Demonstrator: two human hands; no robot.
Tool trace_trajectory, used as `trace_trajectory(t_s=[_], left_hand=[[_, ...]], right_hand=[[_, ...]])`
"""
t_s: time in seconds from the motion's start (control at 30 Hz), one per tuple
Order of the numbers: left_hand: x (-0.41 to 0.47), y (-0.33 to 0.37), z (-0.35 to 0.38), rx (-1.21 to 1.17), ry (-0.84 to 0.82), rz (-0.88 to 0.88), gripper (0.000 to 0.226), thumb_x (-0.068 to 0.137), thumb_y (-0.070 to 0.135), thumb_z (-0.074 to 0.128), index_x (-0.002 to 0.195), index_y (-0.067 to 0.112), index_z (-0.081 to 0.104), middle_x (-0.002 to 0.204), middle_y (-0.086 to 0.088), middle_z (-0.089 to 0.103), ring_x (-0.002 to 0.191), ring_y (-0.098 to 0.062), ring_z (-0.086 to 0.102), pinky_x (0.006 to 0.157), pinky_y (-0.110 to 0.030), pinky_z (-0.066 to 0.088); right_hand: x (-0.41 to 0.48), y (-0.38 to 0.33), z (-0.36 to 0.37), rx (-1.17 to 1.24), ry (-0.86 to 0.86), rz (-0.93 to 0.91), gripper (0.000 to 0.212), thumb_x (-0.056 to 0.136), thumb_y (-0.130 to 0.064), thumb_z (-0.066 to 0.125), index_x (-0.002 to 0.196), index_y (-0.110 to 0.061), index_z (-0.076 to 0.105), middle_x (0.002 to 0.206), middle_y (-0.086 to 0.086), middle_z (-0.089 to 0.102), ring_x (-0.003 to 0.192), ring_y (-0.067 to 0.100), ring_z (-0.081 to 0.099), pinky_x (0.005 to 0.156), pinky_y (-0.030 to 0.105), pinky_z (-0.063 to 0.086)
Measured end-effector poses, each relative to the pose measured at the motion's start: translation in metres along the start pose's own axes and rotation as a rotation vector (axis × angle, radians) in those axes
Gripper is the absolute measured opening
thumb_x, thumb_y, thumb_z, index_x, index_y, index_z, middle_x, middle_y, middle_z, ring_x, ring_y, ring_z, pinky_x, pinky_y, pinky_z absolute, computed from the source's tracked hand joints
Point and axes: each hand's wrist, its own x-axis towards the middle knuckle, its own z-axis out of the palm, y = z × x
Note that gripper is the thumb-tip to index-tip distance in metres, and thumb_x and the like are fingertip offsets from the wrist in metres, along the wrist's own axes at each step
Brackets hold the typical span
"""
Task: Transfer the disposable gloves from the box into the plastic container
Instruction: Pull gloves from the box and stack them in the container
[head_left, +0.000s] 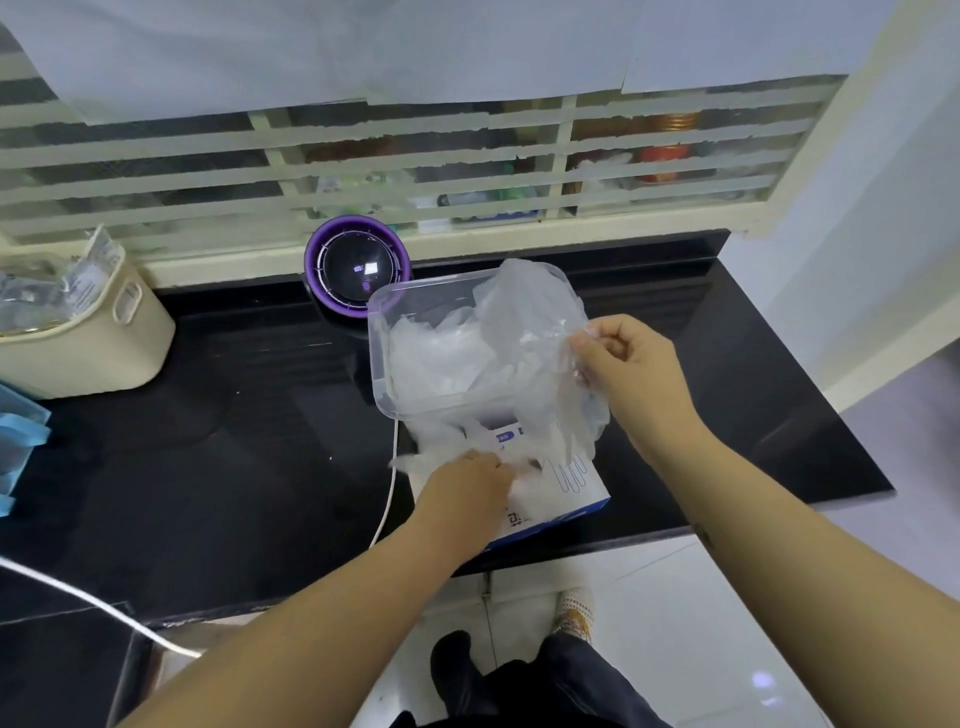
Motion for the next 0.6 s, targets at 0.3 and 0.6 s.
trace_trajectory(t_s=[0.3,0.6], left_hand=[[-0.007,0.006,-0.036,-0.348,-0.325,0.003,0.062,0.094,0.021,0.042,0.151,0.028,0.019,0.147,-0.003,0.041,0.126,-0.025,0.046,0.101,-0.031,0.036],[-0.03,-0.046,-0.109,-1.419,-0.1,-0.327,0.044,0.095,0.008,0.054,0.137,0.017,0.047,0.133,-0.004,0.056,0.113,-0.015,0.059,0.093,-0.032,0.053]], right_hand=[[-0.001,-0.007,-0.004,-0.096,-0.101,-0.005,0.008,0.091,-0.019,0.058,0.086,-0.024,0.061,0.091,-0.009,0.063,0.089,0.011,0.06,0.078,0.022,0.049],[0.003,-0.027,-0.011,-0.082,-0.298,-0.051,0.004,0.088,-0.019,0.062,0.089,-0.019,0.066,0.092,0.004,0.07,0.089,0.022,0.066,0.089,0.036,0.053]])
